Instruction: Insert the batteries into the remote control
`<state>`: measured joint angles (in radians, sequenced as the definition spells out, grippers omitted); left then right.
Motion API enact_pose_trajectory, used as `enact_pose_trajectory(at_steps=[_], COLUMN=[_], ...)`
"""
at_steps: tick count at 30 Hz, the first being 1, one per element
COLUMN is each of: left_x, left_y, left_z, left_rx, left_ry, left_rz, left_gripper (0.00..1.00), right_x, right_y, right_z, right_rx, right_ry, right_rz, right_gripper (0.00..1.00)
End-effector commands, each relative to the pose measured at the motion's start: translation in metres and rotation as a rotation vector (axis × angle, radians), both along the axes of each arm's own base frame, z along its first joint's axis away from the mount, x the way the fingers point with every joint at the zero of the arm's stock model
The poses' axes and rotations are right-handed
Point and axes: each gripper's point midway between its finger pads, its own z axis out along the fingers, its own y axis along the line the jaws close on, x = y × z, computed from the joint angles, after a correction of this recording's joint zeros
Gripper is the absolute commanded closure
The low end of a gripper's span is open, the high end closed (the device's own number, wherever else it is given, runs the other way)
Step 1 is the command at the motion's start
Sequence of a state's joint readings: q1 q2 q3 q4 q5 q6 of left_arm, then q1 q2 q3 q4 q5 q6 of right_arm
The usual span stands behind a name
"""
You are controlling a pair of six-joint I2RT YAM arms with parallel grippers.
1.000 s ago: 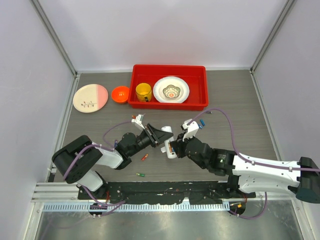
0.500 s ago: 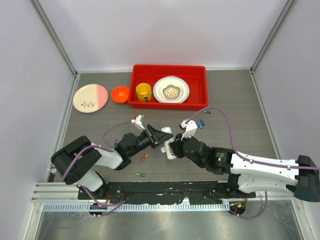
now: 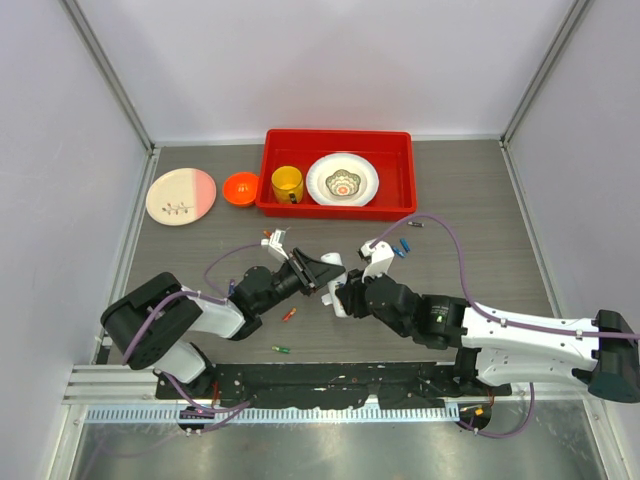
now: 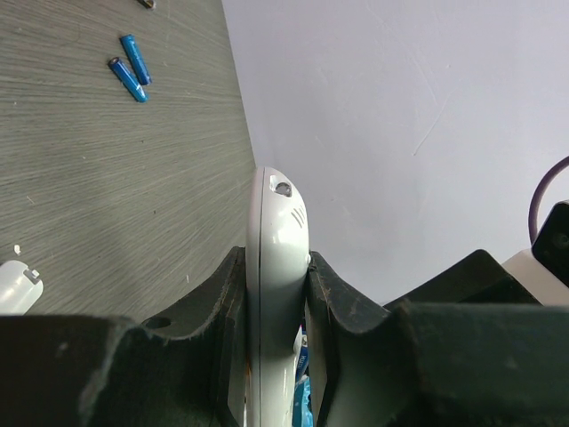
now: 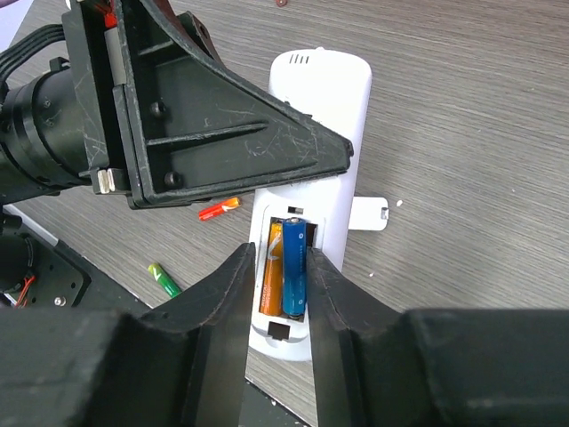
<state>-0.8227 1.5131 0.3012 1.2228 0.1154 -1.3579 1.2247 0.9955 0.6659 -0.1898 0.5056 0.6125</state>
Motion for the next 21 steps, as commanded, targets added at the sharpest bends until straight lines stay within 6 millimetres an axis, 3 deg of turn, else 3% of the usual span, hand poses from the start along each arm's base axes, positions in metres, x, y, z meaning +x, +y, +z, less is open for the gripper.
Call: enact_pose_trajectory(at_steps=[1, 14, 19, 21], left_x=[-0.01, -0.011, -0.01, -0.009], left_y=[0.012, 0.011, 0.01, 0.009], left_z=[0.096, 0.095, 0.091, 0.09], left_rx=[-0.285, -0.278, -0.268, -0.263], left_ry=[-0.235, -0.239, -0.238, -0.239], left_rz=[0.003, 0.0, 0.001, 0.004], left_gripper=[1.0, 1.0, 1.0, 1.0], right_x=[0.001, 0.006, 0.003, -0.001], right_y=[-0.004, -0.006, -0.005, -0.003], right_z=[0.006, 0.04, 0.08, 0.096], right_rx=[-0.011, 0.044, 0.131, 0.152], right_ry=[0.003, -0.032, -0.075, -0.085], right_rz=[-0.023, -0.049, -0.018, 0.013], right_gripper=[0.63, 0.38, 0.31, 0.17])
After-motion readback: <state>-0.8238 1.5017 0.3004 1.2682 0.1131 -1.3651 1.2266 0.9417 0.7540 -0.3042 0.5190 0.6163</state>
